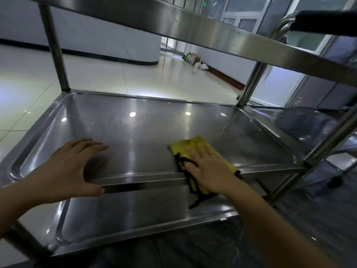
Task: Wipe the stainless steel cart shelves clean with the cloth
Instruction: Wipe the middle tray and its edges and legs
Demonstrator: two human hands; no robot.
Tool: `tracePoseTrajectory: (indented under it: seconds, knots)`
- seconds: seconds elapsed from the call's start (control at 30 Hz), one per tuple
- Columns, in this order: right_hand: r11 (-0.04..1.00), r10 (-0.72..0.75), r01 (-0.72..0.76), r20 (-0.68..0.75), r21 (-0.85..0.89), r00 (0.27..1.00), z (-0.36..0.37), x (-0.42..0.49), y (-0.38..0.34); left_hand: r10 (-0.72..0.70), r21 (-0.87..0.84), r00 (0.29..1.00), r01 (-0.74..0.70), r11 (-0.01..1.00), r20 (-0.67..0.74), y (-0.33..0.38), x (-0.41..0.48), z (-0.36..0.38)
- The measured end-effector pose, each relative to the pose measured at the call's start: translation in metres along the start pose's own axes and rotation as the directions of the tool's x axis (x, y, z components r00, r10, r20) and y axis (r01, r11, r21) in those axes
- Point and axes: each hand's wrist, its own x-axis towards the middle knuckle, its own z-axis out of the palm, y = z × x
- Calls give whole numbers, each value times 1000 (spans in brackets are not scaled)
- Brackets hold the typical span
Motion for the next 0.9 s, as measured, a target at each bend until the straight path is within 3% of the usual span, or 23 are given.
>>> tracePoseTrajectory:
  seconds: [0.17,0.33,0.4,0.53,0.67,0.77,0.9]
  knots:
    - [978,-199,207,-336,-14,920,19,-11,-120,15,5,999,-15,1000,-47,12,-7,-8]
    - [958,-275,283,-423,-44,863,32,-17,-90,5,-16,1000,-6,1000,-16,21,-11,-16]
    - [969,-241,235,-451,-69,859,37,-27,-53,10,0,1000,-10,1000,-2,24,-13,-18]
    - [1000,-7,-6,-483,-25,875,34,-59,27,46,32,998,-45,998,-49,27,-18,-19]
    - [989,133,-147,-441,2,887,32,-71,45,103,150,986,-83,985,-131,29,-27,-17]
    - [993,110,-121,-438,1,892,32,-62,13,75,207,979,-35,978,-188,36,-43,-14]
    - [999,-43,46,-456,-5,889,33,-37,-78,34,210,944,38,977,-328,43,-81,-4]
